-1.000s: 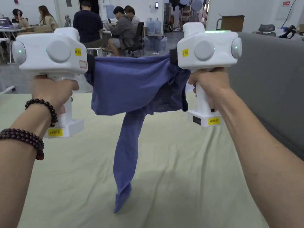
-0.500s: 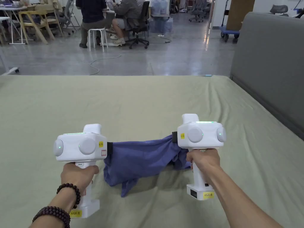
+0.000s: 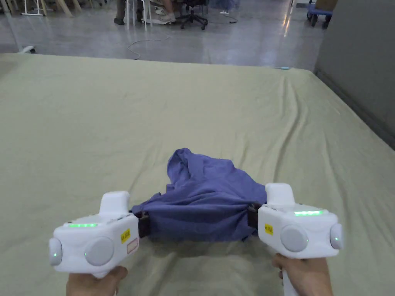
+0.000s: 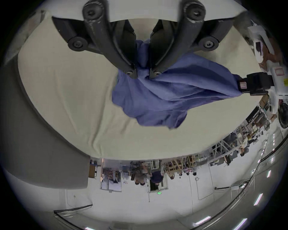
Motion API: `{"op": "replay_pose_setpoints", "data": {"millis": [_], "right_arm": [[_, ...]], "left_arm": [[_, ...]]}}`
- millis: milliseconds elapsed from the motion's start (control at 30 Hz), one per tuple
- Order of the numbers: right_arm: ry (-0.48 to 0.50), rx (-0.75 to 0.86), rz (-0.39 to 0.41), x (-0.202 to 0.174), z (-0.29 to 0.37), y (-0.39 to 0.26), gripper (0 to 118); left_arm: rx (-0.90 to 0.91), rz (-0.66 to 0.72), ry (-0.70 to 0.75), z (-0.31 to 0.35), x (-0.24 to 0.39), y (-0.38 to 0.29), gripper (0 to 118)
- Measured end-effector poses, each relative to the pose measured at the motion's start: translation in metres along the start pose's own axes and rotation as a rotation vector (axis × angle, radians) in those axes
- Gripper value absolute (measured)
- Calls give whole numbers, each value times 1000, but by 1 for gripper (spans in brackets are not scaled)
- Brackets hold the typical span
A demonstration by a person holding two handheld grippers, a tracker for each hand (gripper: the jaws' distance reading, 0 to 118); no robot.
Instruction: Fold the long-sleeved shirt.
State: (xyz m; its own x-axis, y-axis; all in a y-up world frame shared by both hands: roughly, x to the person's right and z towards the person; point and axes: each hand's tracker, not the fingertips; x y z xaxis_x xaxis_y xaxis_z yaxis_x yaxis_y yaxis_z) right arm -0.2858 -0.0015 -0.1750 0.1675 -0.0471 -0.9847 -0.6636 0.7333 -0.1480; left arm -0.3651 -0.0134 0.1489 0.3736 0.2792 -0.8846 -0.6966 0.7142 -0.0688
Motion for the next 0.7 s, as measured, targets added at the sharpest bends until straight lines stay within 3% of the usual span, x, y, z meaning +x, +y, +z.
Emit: {"op": "replay_pose_setpoints", "data": {"millis": [133, 200, 233, 267, 367, 400, 433, 533, 567, 600, 667, 700], "right_arm": [[3, -104, 95, -9, -7, -45, 9], [-16, -94, 103, -10, -11, -51, 18], [-10, -76, 94, -8, -8, -51, 33], [-11, -52, 84, -7, -2, -47, 58], [1, 6, 47, -4, 27, -32, 76], [19, 66, 53, -3, 41, -24, 85], [26, 113, 63, -3, 53, -19, 86], [-17, 144, 89, -6, 75, -6, 86], [-18, 150, 90, -6, 80, -5, 79], [-20, 158, 86, -7, 83, -4, 61], [-39, 144, 85, -8, 82, 1, 0], [-43, 144, 69, -7, 82, -2, 0]], "left_arm": [[-86, 28, 26, -18, -19, -48, 8], [-65, 56, 7, -5, -13, -48, 10], [-43, 74, -4, 0, -13, -47, 21], [-40, 74, -5, 7, -10, -44, 51], [-27, 50, 3, 23, -6, -35, 83], [3, 40, -14, 32, -4, -33, 111], [120, 39, -40, 45, -7, -33, 118], [126, 57, -35, 59, -4, -22, 118], [122, 61, -34, 72, 6, -10, 114], [133, 64, -34, 75, 6, -7, 92], [147, 22, 80, 73, 11, -3, 0], [172, -8, 131, 79, 16, 4, 0]]}}
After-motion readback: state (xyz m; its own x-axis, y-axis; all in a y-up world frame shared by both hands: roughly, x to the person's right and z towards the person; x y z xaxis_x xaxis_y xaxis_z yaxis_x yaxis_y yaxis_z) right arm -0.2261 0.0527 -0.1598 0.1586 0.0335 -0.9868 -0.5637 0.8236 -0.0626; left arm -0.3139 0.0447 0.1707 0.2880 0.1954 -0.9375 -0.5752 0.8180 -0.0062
